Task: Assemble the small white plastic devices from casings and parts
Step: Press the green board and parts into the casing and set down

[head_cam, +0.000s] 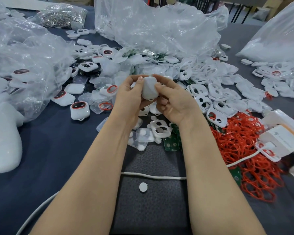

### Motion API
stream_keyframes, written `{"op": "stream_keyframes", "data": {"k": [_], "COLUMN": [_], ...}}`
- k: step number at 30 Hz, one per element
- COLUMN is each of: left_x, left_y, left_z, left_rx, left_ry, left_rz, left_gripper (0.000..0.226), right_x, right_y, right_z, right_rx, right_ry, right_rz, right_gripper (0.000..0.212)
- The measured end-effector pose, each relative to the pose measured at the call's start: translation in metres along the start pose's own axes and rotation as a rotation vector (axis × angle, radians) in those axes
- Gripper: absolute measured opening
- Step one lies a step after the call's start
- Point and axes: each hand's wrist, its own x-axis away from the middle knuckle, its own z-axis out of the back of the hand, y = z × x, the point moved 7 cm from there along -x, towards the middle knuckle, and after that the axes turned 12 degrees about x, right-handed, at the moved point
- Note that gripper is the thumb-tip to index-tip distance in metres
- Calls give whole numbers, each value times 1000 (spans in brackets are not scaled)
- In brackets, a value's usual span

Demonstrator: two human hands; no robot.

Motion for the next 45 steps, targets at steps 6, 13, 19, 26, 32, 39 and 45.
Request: {"op": "stream_keyframes", "data": {"k": [6,13,19,26,32,39,45], "left_x": [-1,1,1,-1,0,-2,-1], "left_y": [8,6,-2,-2,-6,-6,3], "left_z": [1,-4,-10,-3,-2,-1,3], "left_rx": [-251,-212,-250,-447,-163,-34,-528], "left_ry": [-22,-120,-186,-98,-75,-100,-34], "left_rz": [-88,-59,-59,-104,-36,5,-103], "left_gripper": [16,14,30,10,8,5,14], "right_x": [-1,-2,0,-1,-1,0,3], "right_y": [-3,-13,-10,-13,-9,-10,-12], "right_z": [10,14,19,28,20,8,12], "right_rx": [228,293,8,173,125,145,442], "right_ry": [105,194,203,373,303,146,256], "right_rz": [74,194,117,189,183,152,202], "right_gripper": [14,15,13,11,14,21,23]}}
